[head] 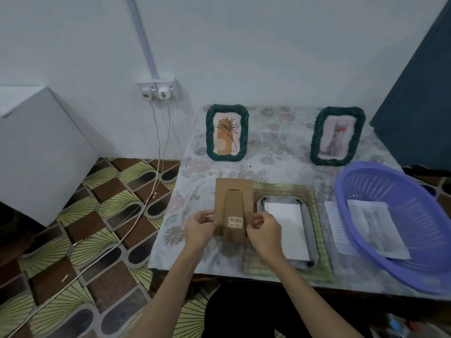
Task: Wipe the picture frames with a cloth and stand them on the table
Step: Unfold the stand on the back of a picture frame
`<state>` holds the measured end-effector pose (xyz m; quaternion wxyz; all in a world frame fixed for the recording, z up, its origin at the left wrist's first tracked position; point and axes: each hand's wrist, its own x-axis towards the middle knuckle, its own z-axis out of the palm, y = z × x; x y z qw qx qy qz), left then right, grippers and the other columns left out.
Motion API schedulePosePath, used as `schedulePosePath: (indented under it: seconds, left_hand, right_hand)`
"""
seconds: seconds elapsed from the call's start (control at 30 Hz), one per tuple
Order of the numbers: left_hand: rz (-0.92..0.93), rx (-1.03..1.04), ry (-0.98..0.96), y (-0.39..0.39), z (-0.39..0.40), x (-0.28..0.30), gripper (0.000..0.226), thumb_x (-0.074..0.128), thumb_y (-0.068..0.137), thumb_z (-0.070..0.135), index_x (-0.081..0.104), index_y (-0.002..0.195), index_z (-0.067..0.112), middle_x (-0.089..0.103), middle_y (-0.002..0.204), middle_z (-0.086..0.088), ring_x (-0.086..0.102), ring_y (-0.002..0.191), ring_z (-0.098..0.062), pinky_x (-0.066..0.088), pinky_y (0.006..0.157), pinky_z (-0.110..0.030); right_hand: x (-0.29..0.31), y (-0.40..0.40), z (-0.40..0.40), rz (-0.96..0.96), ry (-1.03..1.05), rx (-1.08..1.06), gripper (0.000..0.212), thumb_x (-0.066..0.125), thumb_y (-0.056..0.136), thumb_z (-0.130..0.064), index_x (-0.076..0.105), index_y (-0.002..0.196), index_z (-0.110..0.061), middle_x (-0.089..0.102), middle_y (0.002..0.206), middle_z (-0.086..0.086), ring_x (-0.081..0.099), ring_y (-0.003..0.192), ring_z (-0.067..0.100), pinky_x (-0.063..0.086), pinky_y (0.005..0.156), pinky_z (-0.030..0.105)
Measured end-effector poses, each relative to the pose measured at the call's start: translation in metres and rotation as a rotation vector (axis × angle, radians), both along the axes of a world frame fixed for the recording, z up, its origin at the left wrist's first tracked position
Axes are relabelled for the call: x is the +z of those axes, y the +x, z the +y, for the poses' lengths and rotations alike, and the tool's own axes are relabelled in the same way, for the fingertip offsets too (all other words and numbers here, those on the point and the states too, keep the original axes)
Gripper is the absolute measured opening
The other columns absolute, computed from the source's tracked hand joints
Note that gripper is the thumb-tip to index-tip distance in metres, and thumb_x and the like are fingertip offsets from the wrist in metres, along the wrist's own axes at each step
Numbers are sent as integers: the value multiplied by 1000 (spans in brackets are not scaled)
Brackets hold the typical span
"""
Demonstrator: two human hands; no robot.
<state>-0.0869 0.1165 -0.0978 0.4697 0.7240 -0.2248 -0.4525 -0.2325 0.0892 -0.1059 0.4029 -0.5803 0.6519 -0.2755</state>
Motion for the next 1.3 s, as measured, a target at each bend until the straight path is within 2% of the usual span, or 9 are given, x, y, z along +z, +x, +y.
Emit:
schedulePosePath:
  seconds: [0.07, 0.2, 0.3, 0.37, 0.47, 0.73, 0.9, 1.1, 1.3]
  left_hand:
    - [-48, -62, -13, -21, -4, 1, 22, 58, 82, -10, 63, 98, 5, 61, 76, -3, 59, 72, -16, 52, 64, -24]
    - [-101, -231, -24, -67, -6, -7, 21, 61, 81, -10, 58, 82, 11, 55, 67, 0, 52, 65, -13, 45, 60, -14]
    - [-161, -313, 17, -94, -9, -16, 27, 64, 81, -7, 55, 72, 16, 55, 66, -1, 53, 64, -13, 48, 61, -16]
    - [-204, -346, 30, -102, -9, -20, 23, 64, 82, -5, 56, 74, 15, 54, 66, 2, 52, 62, -10, 44, 50, -8]
    - [-244, -412, 5, -110, -9, -24, 16, 60, 83, -5, 56, 87, 10, 54, 69, 2, 50, 61, -6, 41, 50, -8]
    - [-309, -440, 6, -110, -9, -29, 30, 54, 88, -5, 50, 73, 21, 50, 69, 3, 45, 60, -6, 40, 50, -11]
    - [-374, -457, 3, -108, -8, -35, 14, 53, 89, -5, 54, 93, 9, 51, 73, 1, 47, 64, -7, 44, 54, -10]
    - [-522, -528, 32, -109, -9, -38, 34, 57, 89, 2, 57, 122, 5, 52, 74, 8, 52, 71, -9, 43, 65, -17]
    - [-523, -517, 51, -112, -9, -38, 39, 58, 88, 3, 54, 127, 3, 56, 87, -4, 52, 81, -13, 38, 66, -16]
  right_hand:
    - [-1, -27, -1, 31, -18, -38, 8, 61, 81, -6, 54, 83, -10, 58, 87, 11, 56, 77, 23, 46, 66, 31]
    - [-7, -78, 2, 55, 43, -124, 8, 62, 80, -3, 56, 81, -9, 58, 78, 8, 58, 77, 26, 50, 72, 39]
    - [-11, -104, 5, 84, 73, -156, 10, 61, 78, -1, 57, 80, -9, 55, 71, 4, 57, 75, 24, 48, 72, 36]
    - [-14, -112, 6, 122, 68, -147, 10, 60, 78, -1, 55, 77, -9, 53, 67, 1, 54, 71, 22, 45, 67, 33]
    - [-19, -121, 6, 156, 68, -122, 14, 60, 79, -2, 52, 74, -13, 50, 65, -1, 51, 69, 21, 43, 64, 30]
    - [-25, -118, 7, 174, 44, -118, 8, 57, 77, 0, 54, 78, -7, 55, 73, 7, 51, 69, 20, 41, 65, 27]
    - [-27, -119, 6, 209, 56, -91, 9, 57, 79, -1, 52, 78, -9, 54, 75, 5, 48, 68, 16, 39, 64, 24]
    - [-29, -118, 7, 220, 61, -82, 10, 58, 79, -2, 52, 80, -10, 54, 79, 6, 48, 70, 17, 37, 63, 23]
    - [-32, -117, 7, 237, 40, -78, 5, 57, 78, -3, 56, 82, -7, 57, 86, 9, 50, 74, 19, 38, 64, 25]
